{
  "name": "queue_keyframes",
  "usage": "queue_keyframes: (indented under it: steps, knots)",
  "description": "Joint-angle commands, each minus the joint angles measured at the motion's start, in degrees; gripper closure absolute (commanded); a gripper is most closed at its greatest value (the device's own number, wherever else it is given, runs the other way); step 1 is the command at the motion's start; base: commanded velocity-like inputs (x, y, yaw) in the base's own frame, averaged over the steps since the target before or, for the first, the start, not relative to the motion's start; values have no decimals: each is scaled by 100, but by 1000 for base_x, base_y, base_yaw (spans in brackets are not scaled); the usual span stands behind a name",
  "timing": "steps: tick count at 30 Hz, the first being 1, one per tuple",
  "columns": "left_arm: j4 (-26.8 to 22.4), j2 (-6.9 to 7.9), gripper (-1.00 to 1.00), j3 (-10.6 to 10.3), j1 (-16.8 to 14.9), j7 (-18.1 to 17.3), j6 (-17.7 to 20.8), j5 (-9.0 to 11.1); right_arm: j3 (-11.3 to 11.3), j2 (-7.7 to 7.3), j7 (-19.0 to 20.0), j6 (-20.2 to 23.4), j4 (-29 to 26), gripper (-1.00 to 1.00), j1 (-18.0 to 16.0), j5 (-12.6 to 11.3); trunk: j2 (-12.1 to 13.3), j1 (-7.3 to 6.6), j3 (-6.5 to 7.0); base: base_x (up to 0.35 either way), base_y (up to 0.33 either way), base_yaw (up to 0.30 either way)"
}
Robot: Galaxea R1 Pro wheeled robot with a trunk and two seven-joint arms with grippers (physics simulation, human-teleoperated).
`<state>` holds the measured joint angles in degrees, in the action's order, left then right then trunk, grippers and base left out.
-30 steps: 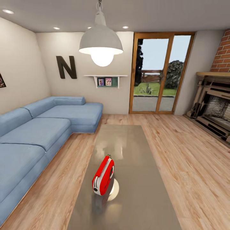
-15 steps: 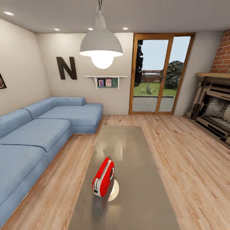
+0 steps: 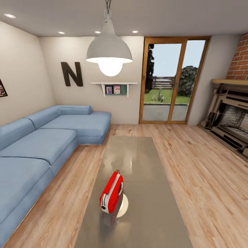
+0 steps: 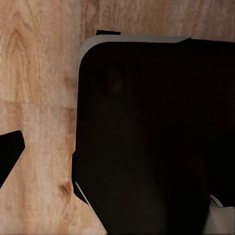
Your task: Turn on the radio receiver that's on the table in the living room.
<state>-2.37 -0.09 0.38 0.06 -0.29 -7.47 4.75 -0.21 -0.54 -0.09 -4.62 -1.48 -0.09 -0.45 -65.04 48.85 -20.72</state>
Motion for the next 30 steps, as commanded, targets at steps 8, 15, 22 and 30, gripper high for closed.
queue_keyframes:
  steps: [8,15,22,30]
  knots:
    - [0,0,-100,0,2,-5,0,-8,10,-7,0,-12,1,-100,0,14,322,-176,80,0,0,0]
    - [0,0,-100,-1,2,-6,0,-7,12,-5,0,-12,2,-100,0,25,603,-330,141,0,0,0]
    - [0,0,-100,-2,2,-1,0,-8,9,-6,0,-11,0,-100,0,27,884,-484,202,0,0,0]
    - [1,0,-100,-2,0,2,0,-9,3,-7,0,-10,-1,-100,0,28,1205,-660,271,0,0,0]
